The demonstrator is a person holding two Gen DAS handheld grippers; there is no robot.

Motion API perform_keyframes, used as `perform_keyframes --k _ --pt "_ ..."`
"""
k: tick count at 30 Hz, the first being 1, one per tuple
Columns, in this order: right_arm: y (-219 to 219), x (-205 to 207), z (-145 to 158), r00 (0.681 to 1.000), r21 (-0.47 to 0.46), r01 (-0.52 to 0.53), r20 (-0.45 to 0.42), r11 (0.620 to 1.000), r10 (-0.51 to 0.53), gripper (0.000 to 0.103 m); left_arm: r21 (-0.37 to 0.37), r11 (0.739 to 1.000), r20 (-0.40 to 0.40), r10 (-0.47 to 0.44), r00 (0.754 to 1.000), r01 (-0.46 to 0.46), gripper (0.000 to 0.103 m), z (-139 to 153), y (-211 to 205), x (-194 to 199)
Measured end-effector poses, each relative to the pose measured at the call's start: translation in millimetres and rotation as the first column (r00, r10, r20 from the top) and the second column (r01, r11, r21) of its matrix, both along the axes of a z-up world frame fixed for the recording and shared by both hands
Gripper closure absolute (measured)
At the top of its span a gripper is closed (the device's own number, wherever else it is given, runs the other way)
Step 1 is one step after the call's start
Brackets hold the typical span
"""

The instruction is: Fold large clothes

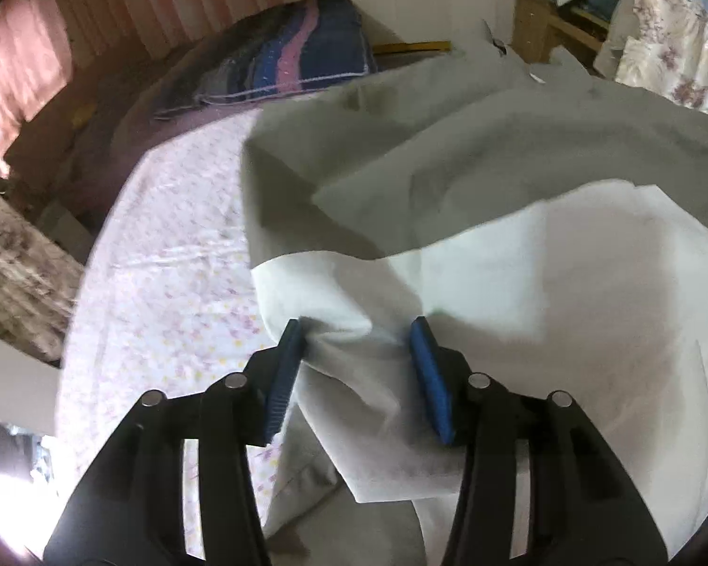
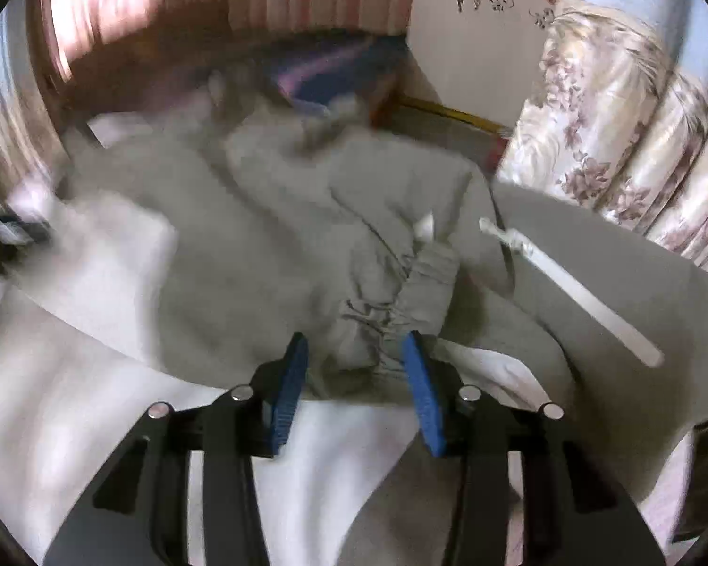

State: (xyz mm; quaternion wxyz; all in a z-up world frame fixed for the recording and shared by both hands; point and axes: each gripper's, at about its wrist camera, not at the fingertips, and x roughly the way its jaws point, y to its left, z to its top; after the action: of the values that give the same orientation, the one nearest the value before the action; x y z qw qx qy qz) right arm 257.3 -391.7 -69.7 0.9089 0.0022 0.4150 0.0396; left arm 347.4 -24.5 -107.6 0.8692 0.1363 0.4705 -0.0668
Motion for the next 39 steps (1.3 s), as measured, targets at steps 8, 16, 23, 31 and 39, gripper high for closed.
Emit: perform_keyframes --k 8,16,23,31,39 --pt "-152.2 -73.8 99.3 0.927 0.084 0.293 0.22 0.952 -0.305 0.032 -0.122 0.992 0.125 0.053 0.991 -0.038 0.005 70.6 7.6 -30.5" --pt "-301.6 -79.3 -17.4 0.808 0.239 0.586 -0.106 0.774 -0.579 0.032 -0.157 0.987 0.135 0.004 0.991 0.017 0.004 83.2 -6.8 -62.4" --pt "-305.6 -65.0 -58.2 0.836 0.337 0.537 -0.087 0.774 -0.542 0.048 -0.109 0.993 0.133 -0.021 0.991 0.035 0.004 86.2 -24.3 -64.6" --pt "-296.8 -42.8 -55.8 0.859 0.325 0.501 -0.072 0.802 -0.507 0.059 -0.103 0.993 0.145 -0.034 0.989 0.049 0.004 86.7 -40.9 -59.9" --pt "-327.1 -110.2 16.2 0.765 0.412 0.536 0.132 0.737 -0.63 0.101 -0.106 0.994 0.128 -0.024 0.991 0.038 0.004 76.9 -41.7 -51.1"
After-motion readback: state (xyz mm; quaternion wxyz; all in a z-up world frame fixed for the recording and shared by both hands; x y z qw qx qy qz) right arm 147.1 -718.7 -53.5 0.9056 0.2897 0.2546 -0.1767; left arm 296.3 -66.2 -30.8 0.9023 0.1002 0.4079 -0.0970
